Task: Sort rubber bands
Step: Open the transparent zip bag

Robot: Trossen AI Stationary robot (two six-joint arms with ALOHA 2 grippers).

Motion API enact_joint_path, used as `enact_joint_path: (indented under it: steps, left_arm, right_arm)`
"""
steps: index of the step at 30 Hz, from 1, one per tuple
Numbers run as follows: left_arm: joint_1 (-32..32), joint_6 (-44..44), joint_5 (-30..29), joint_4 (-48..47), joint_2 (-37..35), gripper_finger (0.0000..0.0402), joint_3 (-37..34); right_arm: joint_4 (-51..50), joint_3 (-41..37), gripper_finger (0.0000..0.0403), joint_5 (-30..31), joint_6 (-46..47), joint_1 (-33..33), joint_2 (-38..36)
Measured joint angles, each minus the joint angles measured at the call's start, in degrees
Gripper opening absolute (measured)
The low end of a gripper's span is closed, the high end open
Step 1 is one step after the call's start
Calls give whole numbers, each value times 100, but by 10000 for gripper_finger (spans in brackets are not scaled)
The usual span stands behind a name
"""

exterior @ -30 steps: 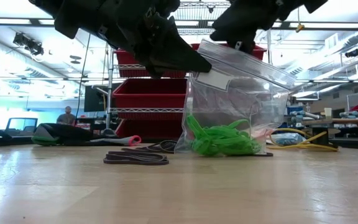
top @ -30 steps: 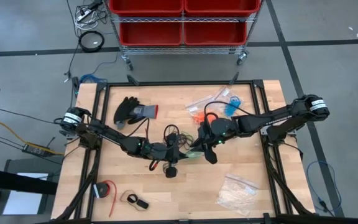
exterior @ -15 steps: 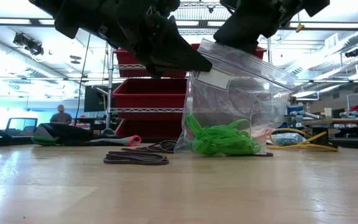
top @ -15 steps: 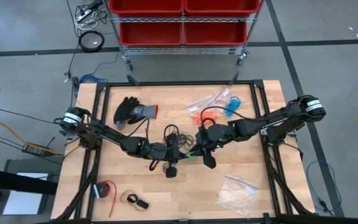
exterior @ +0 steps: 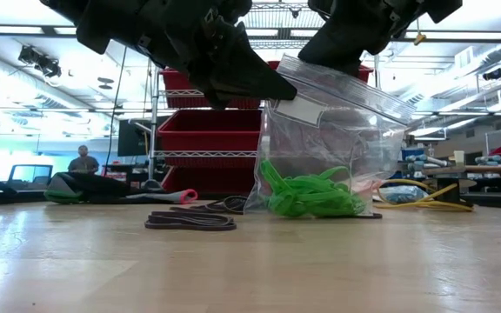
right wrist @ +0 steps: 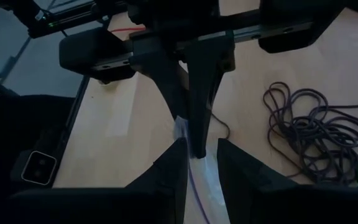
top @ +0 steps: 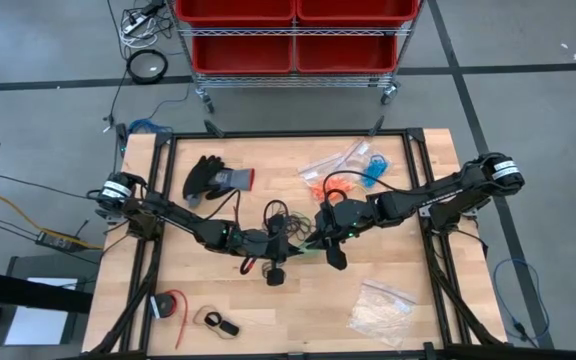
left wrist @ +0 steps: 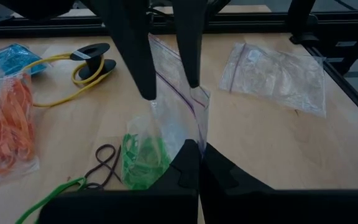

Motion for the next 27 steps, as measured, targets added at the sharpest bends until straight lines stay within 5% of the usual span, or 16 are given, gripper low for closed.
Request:
enact_joint_path:
  steps: [27]
  left_arm:
    - [0, 24, 0, 269, 0, 2, 0]
  right_arm:
    - [-75, 0, 77, -62, 31, -24, 22]
